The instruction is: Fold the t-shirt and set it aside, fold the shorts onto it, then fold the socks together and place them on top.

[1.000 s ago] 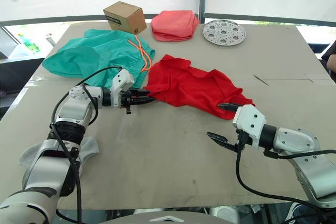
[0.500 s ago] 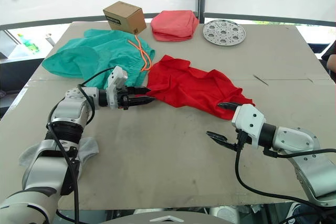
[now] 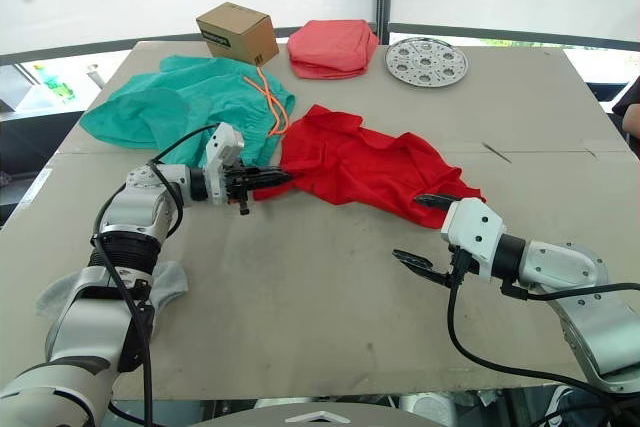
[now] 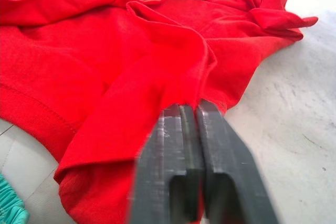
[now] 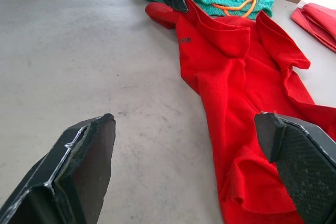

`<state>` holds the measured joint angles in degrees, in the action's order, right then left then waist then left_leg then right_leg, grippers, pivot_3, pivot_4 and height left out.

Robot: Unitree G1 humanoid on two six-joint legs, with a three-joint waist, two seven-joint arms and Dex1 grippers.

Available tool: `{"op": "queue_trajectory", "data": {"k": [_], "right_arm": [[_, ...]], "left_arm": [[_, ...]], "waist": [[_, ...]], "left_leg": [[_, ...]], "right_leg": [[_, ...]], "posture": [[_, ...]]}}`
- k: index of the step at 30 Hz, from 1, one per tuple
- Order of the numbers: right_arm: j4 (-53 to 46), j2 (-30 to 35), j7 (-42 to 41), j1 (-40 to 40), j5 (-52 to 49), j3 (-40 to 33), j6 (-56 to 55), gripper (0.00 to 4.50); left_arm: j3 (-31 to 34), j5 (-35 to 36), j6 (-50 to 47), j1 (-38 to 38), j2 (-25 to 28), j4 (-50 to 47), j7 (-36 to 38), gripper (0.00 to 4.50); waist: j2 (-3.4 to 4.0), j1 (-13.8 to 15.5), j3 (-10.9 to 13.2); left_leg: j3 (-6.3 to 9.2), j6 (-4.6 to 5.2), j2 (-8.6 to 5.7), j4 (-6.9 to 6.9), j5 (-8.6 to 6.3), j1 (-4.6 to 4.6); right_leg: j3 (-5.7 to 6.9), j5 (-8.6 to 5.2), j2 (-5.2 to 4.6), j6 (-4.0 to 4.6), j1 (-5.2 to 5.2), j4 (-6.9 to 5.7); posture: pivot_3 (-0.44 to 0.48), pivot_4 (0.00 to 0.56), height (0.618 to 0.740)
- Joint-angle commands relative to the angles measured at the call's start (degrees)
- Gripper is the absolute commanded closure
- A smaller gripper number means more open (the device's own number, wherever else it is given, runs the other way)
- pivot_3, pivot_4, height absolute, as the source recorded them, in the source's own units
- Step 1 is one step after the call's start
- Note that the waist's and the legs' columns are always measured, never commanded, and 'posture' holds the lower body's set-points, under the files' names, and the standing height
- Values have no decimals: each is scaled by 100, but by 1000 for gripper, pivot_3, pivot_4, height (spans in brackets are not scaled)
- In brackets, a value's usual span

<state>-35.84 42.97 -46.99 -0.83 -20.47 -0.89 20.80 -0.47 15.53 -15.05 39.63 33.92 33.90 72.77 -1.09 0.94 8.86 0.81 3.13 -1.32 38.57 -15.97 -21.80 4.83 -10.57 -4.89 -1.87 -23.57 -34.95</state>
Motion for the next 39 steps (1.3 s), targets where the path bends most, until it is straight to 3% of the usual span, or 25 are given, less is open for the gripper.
{"op": "queue_trajectory", "data": {"k": [1,9,15,21,27,30,37,39], "right_arm": [[-146,-13,6,14,-16,-74,-122,0],[136,32,258,294,32,-32,488,0],[1167,261,422,1452,367,226,1512,0],[1808,637,-362,2098,980,1069,867,0],[2284,185,-374,2601,1111,1366,933,0],[2513,-2,-342,2735,1179,1370,960,855],[2564,0,-596,2759,1339,1456,850,4300],[2546,16,-655,2753,1326,1429,894,4475]], "left_arm": [[235,268,-205,118,-10,-159,34,4475],[601,861,-1282,251,28,-401,-36,4475],[590,906,-1329,-92,117,-1336,-140,4475],[699,1145,-1607,-700,87,-2481,-571,4475],[858,1313,-1744,-1173,179,-3153,-901,4475],[904,1407,-1826,-1317,218,-3390,-1009,4500],[940,1488,-1804,-1476,301,-3505,-1146,4500],[934,1482,-1756,-1490,317,-3470,-1153,4500]], "waist": [[0,-1,0],[0,-9,0],[0,-13,0],[1,-14,0],[0,-25,1],[1,-22,1],[1,-14,1],[1,-16,1]], "left_leg": [[0,0,0,0,0,0],[-3,0,0,2,0,1],[-10,0,-1,4,0,2],[-8,-9,2,-6,5,2],[-16,-5,-1,-3,3,2],[-14,-4,1,-3,2,4],[-14,-22,-1,-3,13,2],[-14,-21,-1,-3,12,2]], "right_leg": [[0,0,0,0,0,0],[3,-1,1,-2,0,-2],[-3,3,-1,-1,-1,-1],[-15,2,0,2,-4,5],[-23,3,-5,-1,-4,8],[-21,3,-4,0,-4,4],[-21,3,-4,1,-4,6],[-21,3,-4,1,-4,6]], "posture": [[0,150,740],[0,150,740],[0,150,740],[0,150,740],[0,150,740],[0,150,740],[0,150,740],[0,150,740]]}}
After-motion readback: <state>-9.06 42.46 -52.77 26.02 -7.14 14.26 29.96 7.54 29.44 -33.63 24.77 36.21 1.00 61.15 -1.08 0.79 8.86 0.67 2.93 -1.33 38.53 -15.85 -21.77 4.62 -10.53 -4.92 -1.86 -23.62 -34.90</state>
